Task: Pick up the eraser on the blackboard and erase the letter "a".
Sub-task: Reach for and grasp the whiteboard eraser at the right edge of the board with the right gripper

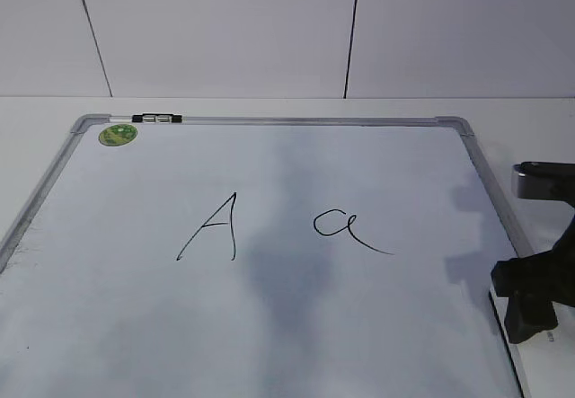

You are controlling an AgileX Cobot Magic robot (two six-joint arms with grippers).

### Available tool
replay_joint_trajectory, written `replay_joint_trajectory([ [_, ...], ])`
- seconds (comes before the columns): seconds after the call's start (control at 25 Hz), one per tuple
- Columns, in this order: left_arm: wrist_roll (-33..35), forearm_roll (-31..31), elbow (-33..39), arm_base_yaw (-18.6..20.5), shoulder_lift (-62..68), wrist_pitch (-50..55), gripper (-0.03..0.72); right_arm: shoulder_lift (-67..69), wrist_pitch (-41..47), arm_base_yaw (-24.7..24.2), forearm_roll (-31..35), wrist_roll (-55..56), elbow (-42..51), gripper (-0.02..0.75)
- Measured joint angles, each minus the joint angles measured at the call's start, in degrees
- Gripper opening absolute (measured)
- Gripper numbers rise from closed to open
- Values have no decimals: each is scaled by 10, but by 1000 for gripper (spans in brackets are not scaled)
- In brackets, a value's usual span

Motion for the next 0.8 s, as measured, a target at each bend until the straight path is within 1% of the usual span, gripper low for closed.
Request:
replay_joint_trajectory([
  [0.8,0,-1,0,0,0,0,371,19,-9,0,-22,15,0,602],
])
